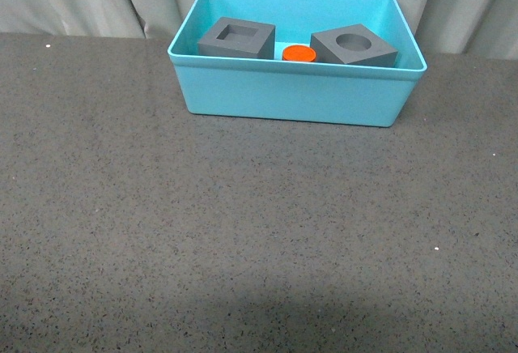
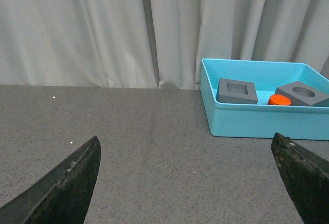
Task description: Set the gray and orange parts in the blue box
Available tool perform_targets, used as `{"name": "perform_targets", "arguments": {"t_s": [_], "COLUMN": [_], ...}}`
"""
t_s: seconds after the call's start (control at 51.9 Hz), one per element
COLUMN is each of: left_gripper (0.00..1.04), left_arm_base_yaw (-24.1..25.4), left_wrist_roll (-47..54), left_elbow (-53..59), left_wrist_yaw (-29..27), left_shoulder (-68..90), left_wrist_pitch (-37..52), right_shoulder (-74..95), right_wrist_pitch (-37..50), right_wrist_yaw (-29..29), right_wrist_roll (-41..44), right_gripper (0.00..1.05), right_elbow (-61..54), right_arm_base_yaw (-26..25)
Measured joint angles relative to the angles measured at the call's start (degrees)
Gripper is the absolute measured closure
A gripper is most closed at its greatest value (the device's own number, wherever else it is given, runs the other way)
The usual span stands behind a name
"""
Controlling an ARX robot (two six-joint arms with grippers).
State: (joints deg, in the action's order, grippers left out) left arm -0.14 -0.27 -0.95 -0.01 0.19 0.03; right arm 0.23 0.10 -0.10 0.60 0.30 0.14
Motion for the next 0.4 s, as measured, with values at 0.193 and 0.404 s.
{"name": "perform_targets", "arguments": {"t_s": [0.193, 0.404], "left_gripper": [0.07, 0.07], "left_arm_base_yaw": [0.0, 0.0], "left_wrist_roll": [0.0, 0.0], "left_elbow": [0.0, 0.0], "left_wrist_yaw": [0.0, 0.0], "left_shoulder": [0.0, 0.0], "left_wrist_pitch": [0.0, 0.0], "right_shoulder": [0.0, 0.0], "right_wrist_pitch": [0.0, 0.0], "right_wrist_yaw": [0.0, 0.0], "right_wrist_roll": [0.0, 0.0], "right_gripper": [0.1, 0.1], "right_elbow": [0.0, 0.0], "right_arm_base_yaw": [0.0, 0.0]}}
